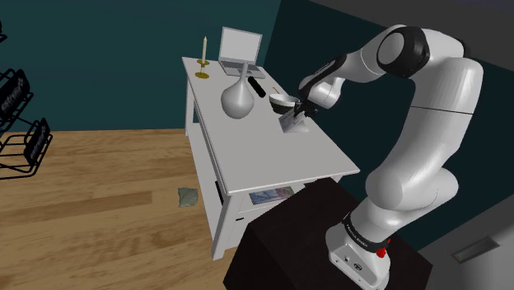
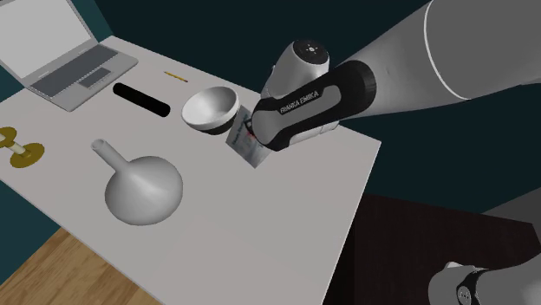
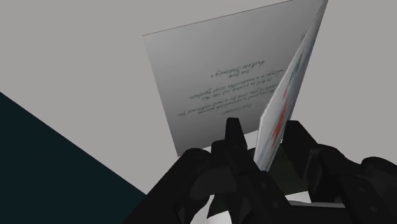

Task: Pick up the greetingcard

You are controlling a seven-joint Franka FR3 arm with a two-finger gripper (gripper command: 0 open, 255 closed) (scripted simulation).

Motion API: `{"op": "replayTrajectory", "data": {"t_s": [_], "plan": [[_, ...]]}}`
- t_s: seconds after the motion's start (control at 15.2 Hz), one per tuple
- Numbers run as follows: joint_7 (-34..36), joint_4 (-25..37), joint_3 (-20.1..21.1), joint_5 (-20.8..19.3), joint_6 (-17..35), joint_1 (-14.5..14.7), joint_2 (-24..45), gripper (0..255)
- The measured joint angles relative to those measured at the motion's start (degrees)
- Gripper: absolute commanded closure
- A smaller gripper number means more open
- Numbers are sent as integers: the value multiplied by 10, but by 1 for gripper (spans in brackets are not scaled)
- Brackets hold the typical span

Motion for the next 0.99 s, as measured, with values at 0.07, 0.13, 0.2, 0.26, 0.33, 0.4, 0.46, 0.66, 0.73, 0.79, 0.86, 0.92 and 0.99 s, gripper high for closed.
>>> {"op": "replayTrajectory", "data": {"t_s": [0.07,0.13,0.2,0.26,0.33,0.4,0.46,0.66,0.73,0.79,0.86,0.92,0.99], "plan": [[3,0,-2,-3,-5,3,-3,255],[7,0,-5,-6,-10,7,-7,255],[11,1,-8,-11,-17,11,-11,255],[15,-1,-12,-15,-23,14,-18,255],[17,0,-14,-18,-28,15,-22,255],[20,0,-17,-22,-33,17,-27,255],[24,-2,-21,-26,-39,20,-34,255],[36,-2,-32,-40,-57,27,-50,255],[40,-3,-35,-44,-63,29,-57,255],[43,-1,-38,-48,-70,31,-62,255],[48,0,-41,-54,-76,33,-68,255],[53,0,-44,-59,-82,36,-74,255],[55,3,-45,-61,-86,37,-76,255]]}}
